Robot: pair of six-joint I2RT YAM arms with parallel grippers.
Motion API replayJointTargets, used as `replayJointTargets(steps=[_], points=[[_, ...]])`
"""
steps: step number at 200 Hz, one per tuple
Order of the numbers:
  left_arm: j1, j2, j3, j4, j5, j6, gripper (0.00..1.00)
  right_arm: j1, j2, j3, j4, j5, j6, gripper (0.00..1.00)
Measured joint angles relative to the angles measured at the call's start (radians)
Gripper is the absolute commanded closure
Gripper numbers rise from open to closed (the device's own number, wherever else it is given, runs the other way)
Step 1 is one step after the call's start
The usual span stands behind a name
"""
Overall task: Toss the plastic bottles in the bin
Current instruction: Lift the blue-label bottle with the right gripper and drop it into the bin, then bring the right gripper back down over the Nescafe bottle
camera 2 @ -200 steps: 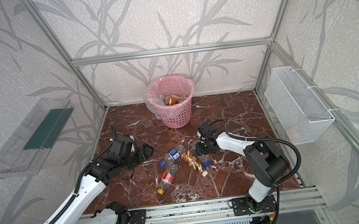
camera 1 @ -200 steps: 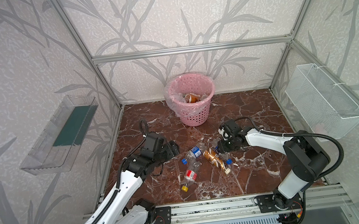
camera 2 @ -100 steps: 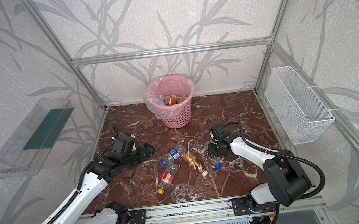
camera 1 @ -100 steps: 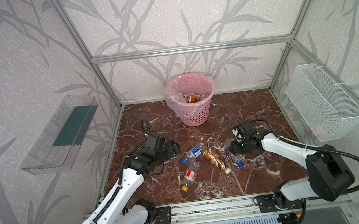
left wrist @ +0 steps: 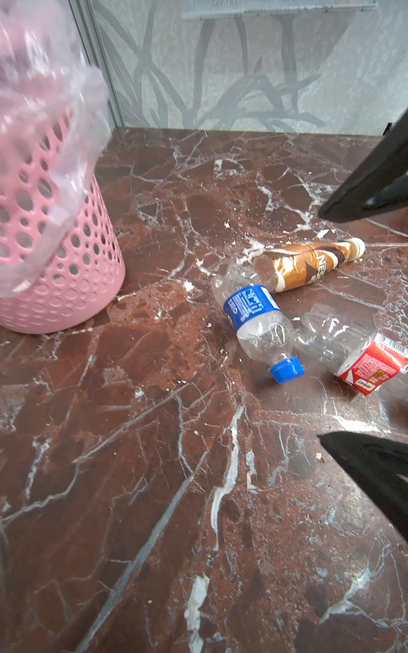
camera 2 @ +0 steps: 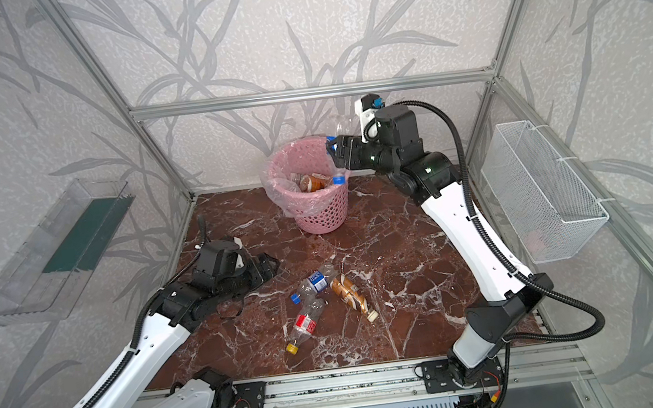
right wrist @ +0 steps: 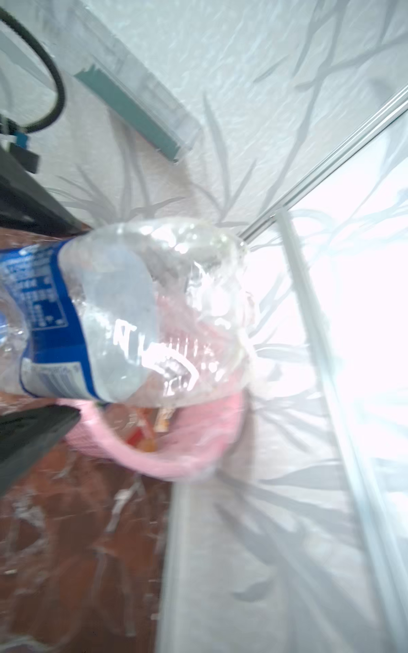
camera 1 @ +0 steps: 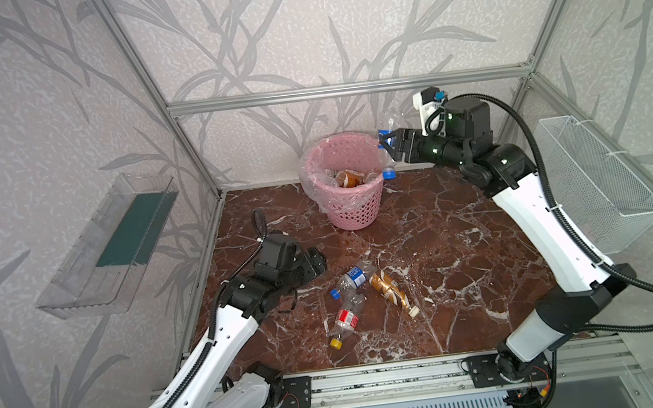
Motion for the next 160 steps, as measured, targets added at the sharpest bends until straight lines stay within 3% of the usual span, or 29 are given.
replayJointTargets(steps=[19, 66, 99, 131, 160], points=[[0.001, -0.015, 0.014, -0.003, -0.007, 0.004, 0.08, -0.011, 0.021, -0.024, -0.040, 0.019, 0.009, 0.10], [0.008, -0.074, -0.039, -0.021, -0.022, 0.004, 0.08, -0.044, -0.227, -0.665, -0.053, 0.066, 0.020, 0.12], [0.015, -0.066, -0.090, -0.023, -0.019, 0.004, 0.08, -0.045, -0.439, -0.971, -0.059, 0.055, 0.013, 0.15], [0.016, -0.060, -0.094, -0.014, -0.014, 0.004, 0.08, -0.043, -0.507, -1.158, -0.055, 0.014, 0.015, 0.18], [0.016, -0.052, -0.094, -0.004, -0.005, 0.004, 0.09, -0.017, -0.507, -1.228, -0.048, -0.009, 0.016, 0.19]])
